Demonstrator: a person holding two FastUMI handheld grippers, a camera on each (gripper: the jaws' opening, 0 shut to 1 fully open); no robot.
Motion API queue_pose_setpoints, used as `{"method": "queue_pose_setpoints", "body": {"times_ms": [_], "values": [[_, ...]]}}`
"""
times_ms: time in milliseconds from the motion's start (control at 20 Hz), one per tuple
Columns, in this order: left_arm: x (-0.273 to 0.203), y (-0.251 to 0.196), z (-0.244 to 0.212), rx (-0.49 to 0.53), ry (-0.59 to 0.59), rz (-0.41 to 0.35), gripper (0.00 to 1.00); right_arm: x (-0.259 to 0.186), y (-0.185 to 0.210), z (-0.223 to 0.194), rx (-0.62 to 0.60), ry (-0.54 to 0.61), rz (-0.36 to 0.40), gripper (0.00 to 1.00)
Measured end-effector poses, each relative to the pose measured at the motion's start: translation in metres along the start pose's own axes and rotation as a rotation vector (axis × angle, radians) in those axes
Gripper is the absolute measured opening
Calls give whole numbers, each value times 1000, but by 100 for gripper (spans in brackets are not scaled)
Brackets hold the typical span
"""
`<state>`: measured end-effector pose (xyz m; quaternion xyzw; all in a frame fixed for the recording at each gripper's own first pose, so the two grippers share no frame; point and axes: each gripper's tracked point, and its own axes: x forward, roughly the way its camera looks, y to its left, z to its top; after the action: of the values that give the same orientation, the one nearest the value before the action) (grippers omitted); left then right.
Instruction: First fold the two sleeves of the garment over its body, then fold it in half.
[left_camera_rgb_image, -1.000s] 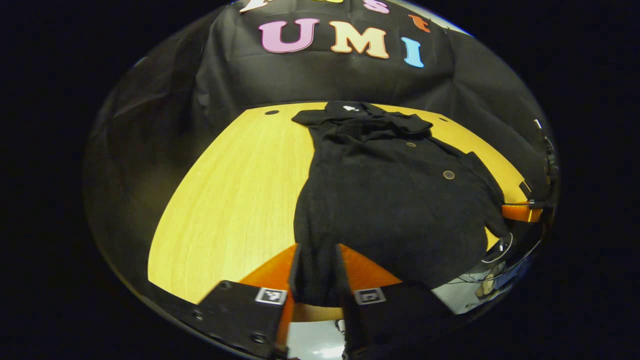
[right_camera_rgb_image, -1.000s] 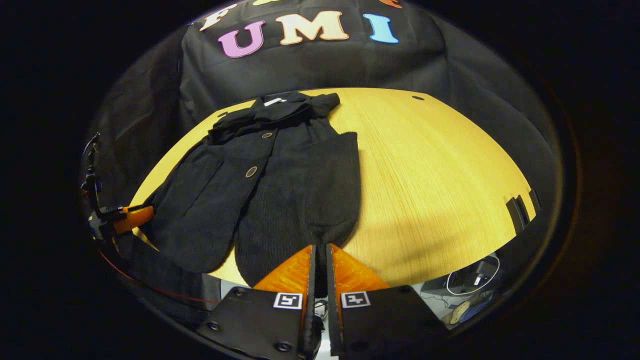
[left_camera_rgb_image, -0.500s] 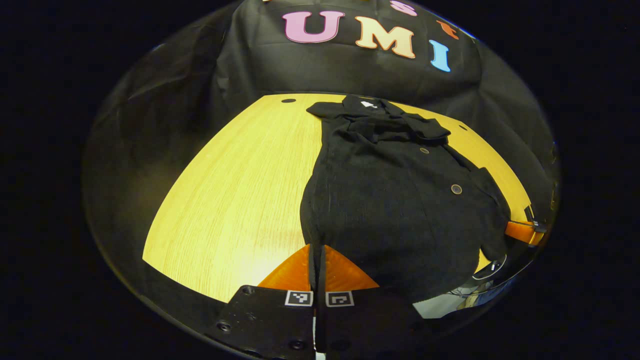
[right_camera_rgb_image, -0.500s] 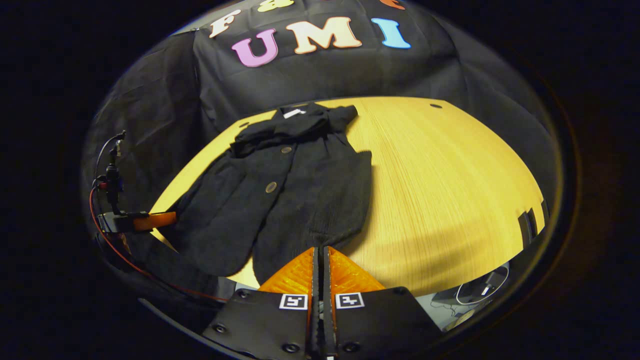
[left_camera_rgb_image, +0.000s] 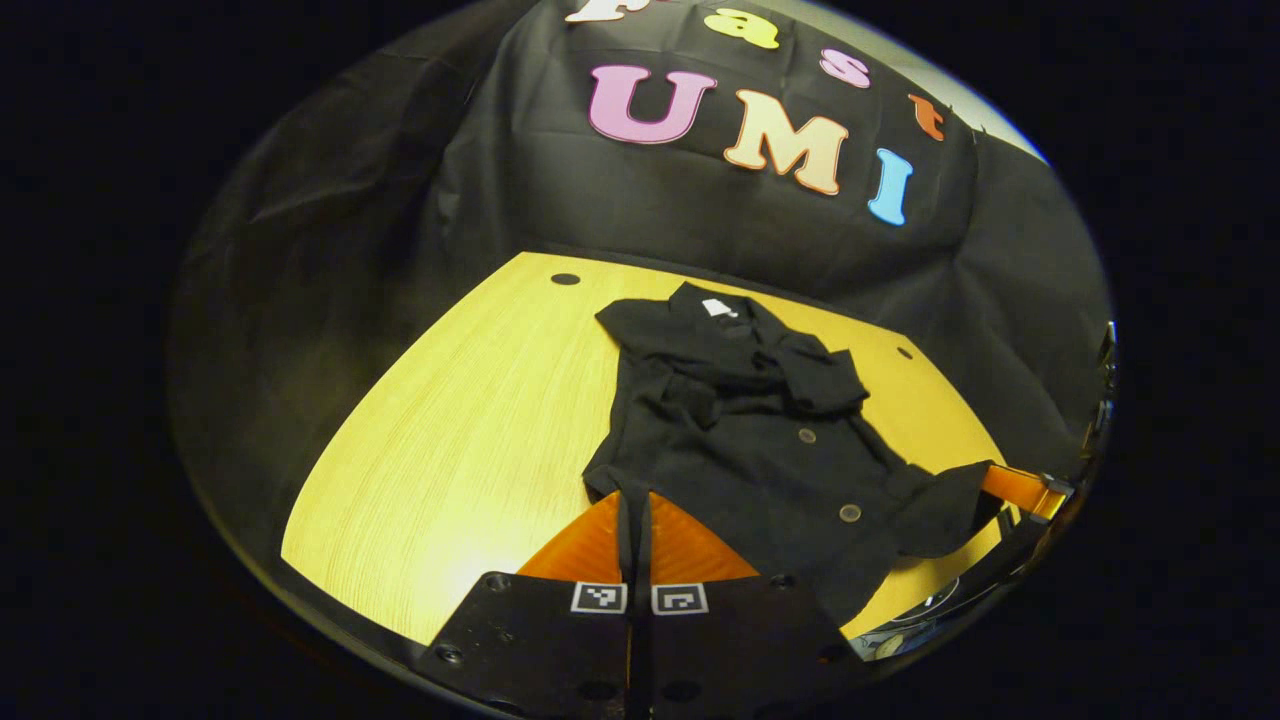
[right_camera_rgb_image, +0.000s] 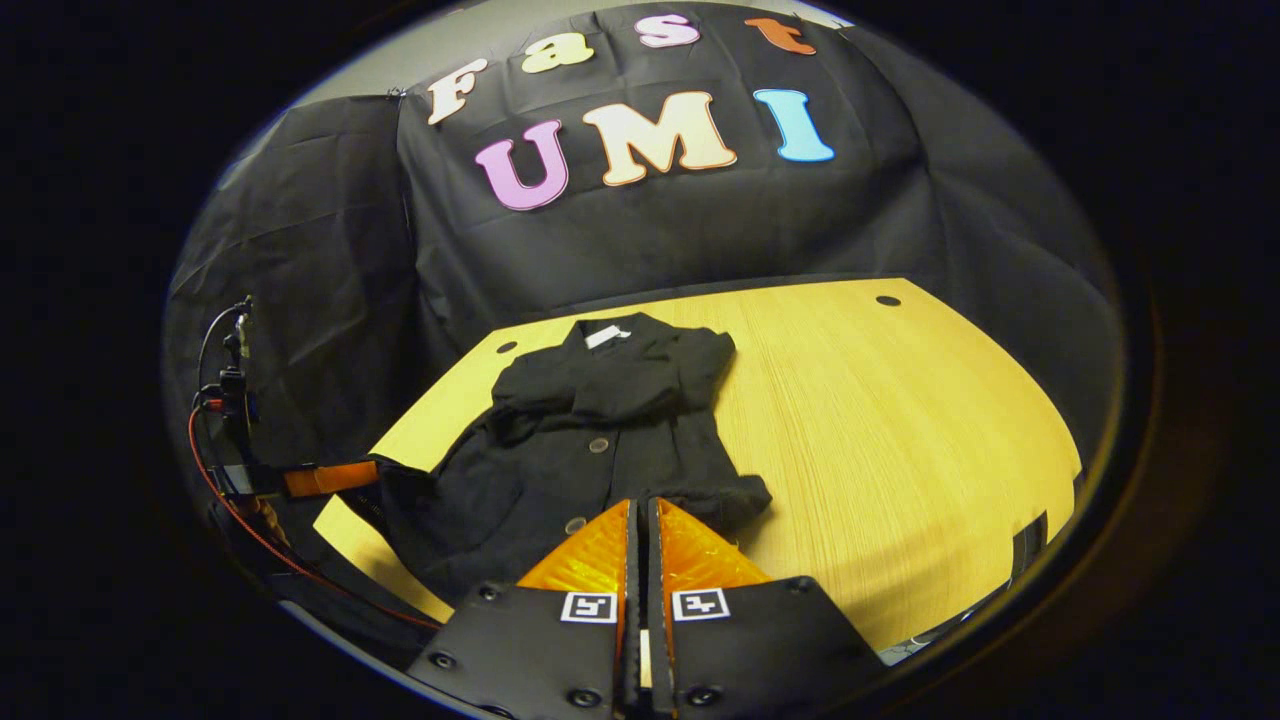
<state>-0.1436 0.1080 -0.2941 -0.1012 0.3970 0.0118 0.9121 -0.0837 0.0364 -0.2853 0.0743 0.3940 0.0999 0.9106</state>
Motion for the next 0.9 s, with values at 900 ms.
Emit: {"method": "queue_pose_setpoints", "body": {"times_ms": [900], "values": [[121, -11, 185, 100, -187, -132, 0, 114, 7, 191, -56, -173, -34, 6]]}}
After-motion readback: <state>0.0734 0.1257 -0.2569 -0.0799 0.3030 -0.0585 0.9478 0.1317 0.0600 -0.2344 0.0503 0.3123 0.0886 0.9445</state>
